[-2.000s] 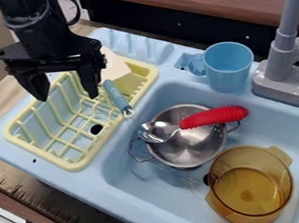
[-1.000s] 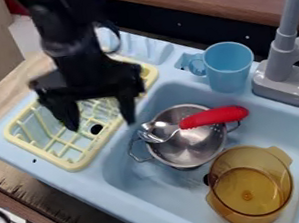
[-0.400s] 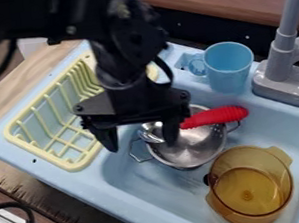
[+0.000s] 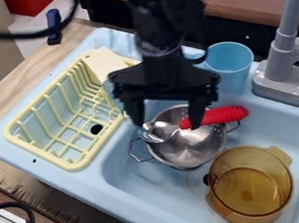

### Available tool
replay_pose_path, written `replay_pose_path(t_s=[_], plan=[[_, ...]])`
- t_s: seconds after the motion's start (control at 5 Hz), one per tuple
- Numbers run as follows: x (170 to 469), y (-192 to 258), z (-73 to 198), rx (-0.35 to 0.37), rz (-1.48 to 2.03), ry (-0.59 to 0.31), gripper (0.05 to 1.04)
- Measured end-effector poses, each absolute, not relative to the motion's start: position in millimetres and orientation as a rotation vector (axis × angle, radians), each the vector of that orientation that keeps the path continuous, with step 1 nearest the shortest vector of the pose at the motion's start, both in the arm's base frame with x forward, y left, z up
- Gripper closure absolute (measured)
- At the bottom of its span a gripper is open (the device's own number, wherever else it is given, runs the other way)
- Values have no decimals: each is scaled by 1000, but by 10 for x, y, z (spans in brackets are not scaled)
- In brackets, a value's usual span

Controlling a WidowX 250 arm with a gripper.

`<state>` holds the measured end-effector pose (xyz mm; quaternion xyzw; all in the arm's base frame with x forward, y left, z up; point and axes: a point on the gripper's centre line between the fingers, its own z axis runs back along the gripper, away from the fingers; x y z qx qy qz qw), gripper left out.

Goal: Put the red spoon into the glass pot

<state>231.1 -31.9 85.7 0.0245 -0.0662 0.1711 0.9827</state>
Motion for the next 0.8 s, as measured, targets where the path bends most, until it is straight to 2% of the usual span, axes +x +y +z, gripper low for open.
replay_pose_path(t_s=[0.2, 0.6, 0.8], plan=[[2442, -397, 843, 70, 170, -127, 85], [2478, -456, 735, 144, -322, -87, 85], [2491, -493, 706, 152, -538, -77, 85]])
